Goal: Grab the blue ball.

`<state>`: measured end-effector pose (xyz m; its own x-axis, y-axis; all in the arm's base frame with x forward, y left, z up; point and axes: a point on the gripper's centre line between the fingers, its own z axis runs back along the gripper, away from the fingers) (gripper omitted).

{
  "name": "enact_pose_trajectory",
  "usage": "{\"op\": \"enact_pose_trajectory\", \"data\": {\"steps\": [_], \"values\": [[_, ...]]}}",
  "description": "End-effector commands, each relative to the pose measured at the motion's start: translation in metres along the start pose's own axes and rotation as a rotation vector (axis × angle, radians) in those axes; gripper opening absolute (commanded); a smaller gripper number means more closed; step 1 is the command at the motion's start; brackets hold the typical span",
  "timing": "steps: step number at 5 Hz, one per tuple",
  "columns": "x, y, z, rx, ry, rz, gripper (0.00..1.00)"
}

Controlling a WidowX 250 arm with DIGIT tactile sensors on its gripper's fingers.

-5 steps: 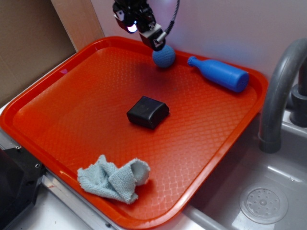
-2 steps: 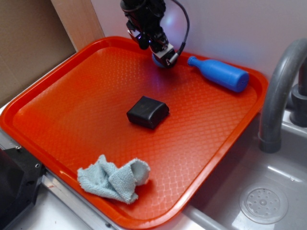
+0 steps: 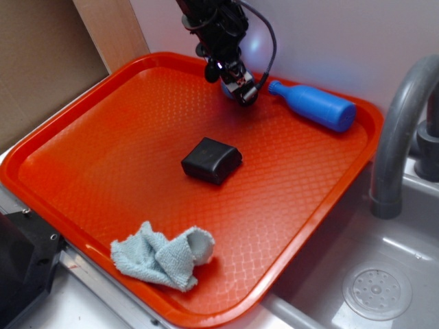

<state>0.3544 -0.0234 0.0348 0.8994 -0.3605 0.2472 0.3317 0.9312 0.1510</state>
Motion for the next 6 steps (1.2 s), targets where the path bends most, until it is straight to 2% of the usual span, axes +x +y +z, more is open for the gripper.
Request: {"op": "enact_pose_trajectory", "data": {"steps": [1, 2, 3, 4, 5, 6], "values": [[0.009, 0.001, 0.016, -0.036, 0.032, 0.068, 0.0], [-0.007, 0.01, 0.061, -0.068, 0.099, 0.182, 0.0], [-0.041, 0.02, 0.119, -0.067, 0.189, 0.243, 0.0], [-0.084, 0.036, 0.16, -0.136, 0.189, 0.22, 0.0], [-0.104, 0.036, 0.172, -0.139, 0.164, 0.225, 0.0], [-0.104, 0.031, 0.171, -0.13, 0.188, 0.204, 0.0]]}}
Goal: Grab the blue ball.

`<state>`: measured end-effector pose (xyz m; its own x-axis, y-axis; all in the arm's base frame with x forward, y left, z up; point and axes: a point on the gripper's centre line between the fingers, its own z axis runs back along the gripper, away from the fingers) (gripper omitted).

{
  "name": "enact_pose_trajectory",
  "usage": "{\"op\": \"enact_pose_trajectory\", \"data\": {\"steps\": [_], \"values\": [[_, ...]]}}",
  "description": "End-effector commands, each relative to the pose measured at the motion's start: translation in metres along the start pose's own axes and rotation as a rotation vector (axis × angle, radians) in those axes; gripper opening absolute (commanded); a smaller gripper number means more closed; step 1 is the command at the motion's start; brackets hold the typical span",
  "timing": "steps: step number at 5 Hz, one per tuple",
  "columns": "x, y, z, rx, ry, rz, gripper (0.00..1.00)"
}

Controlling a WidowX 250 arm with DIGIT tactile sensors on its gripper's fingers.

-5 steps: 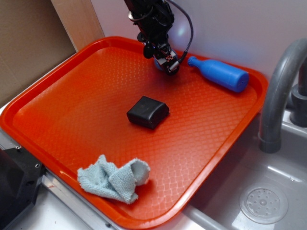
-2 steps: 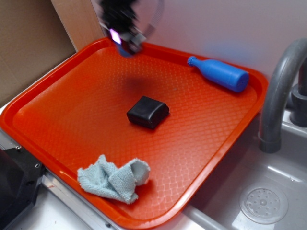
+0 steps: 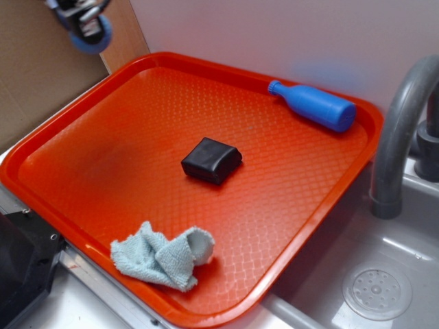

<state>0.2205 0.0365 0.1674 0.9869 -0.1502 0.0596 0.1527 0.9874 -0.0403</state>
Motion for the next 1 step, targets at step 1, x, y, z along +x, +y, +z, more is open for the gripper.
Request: {"op": "enact_pose_trajectory", "data": {"steps": [1], "values": [[0.0025, -0.0096, 0.008, 0.058, -0.005, -0.027, 0.0]]}}
